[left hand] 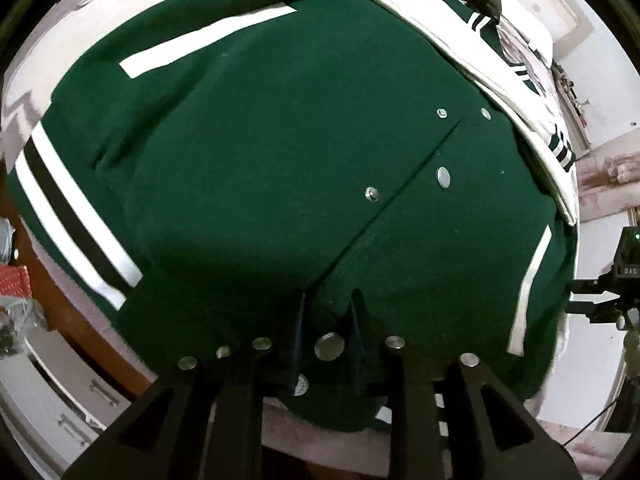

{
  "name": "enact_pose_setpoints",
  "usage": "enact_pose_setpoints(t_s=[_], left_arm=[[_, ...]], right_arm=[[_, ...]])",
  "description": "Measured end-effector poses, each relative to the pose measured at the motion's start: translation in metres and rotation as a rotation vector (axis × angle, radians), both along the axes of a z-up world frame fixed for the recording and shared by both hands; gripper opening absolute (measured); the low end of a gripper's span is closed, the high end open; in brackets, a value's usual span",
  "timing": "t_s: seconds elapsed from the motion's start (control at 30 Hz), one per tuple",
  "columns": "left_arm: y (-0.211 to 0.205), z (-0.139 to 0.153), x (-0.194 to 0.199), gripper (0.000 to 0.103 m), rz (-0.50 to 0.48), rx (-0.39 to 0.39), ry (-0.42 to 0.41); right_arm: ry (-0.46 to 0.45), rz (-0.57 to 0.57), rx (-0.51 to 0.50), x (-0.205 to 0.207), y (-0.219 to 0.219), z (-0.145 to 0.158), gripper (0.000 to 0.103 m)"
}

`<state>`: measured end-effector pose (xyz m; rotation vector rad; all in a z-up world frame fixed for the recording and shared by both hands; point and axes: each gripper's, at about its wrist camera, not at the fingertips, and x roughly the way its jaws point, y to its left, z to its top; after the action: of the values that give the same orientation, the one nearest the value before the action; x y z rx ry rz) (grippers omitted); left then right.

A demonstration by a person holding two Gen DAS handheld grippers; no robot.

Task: Fold large clothes
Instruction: 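Grasp the jacket hem with the left tool while the right tool smooths the side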

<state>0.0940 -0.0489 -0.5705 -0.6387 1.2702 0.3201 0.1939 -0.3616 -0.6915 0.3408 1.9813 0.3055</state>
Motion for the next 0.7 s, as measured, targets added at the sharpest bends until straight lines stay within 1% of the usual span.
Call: enact_pose_setpoints(t_s=[0.07, 0.1, 0.13, 0.17, 0.2, 0.23, 0.27, 0.3, 0.37, 0.4, 0.43, 0.5, 0.6, 0.63, 0.7], left_arm=[[-0.002, 0.003, 0.004, 0.031, 0.033, -0.033, 0.061], [-0.005, 0.006, 0.007, 0.032, 0.041, -0.020, 0.125], [-0.007, 0.012, 0.007, 0.032, 0.045, 0.012, 0.154], [-0.011, 0.020, 0.009, 0.034, 0.044, 0.062, 0.168], [-0.014, 0.029, 0.007, 0.049, 0.045, 0.113, 0.178], [-0.017, 0.036, 0.006, 0.079, 0.047, 0.157, 0.186], [-0.020, 0.044, 0.006, 0.091, 0.056, 0.198, 0.191], [-0.023, 0.049, 0.005, 0.096, 0.065, 0.222, 0.187], [-0.031, 0.058, 0.005, 0.096, 0.092, 0.253, 0.194], [-0.037, 0.057, 0.013, 0.096, 0.097, 0.261, 0.199], [-0.043, 0.056, 0.018, 0.096, 0.089, 0.271, 0.198], [-0.061, 0.049, 0.035, 0.096, 0.044, 0.341, 0.221], [-0.094, 0.029, 0.069, 0.096, -0.062, 0.490, 0.251], [-0.102, 0.020, 0.079, 0.096, -0.091, 0.510, 0.251], [-0.114, -0.015, 0.097, 0.096, -0.145, 0.523, 0.315]], right_arm=[[-0.024, -0.033, 0.024, 0.005, -0.006, 0.012, 0.054], [-0.036, -0.056, 0.033, 0.010, -0.013, 0.017, 0.056], [-0.051, -0.089, 0.044, 0.017, -0.022, 0.023, 0.059], [-0.068, -0.132, 0.059, 0.024, -0.033, 0.028, 0.060], [-0.080, -0.167, 0.074, 0.032, -0.046, 0.031, 0.060], [-0.089, -0.203, 0.089, 0.039, -0.056, 0.033, 0.060], [-0.096, -0.241, 0.095, 0.047, -0.068, 0.034, 0.060], [-0.098, -0.267, 0.097, 0.054, -0.078, 0.034, 0.061], [-0.106, -0.312, 0.109, 0.068, -0.097, 0.033, 0.061], [-0.109, -0.323, 0.120, 0.077, -0.109, 0.032, 0.061], [-0.114, -0.328, 0.134, 0.087, -0.120, 0.031, 0.061], [-0.122, -0.329, 0.157, 0.101, -0.125, 0.028, 0.061], [-0.117, -0.297, 0.174, 0.122, -0.132, 0.022, 0.061], [-0.114, -0.284, 0.181, 0.124, -0.127, 0.020, 0.061], [-0.109, -0.243, 0.183, 0.125, -0.121, 0.016, 0.061]])
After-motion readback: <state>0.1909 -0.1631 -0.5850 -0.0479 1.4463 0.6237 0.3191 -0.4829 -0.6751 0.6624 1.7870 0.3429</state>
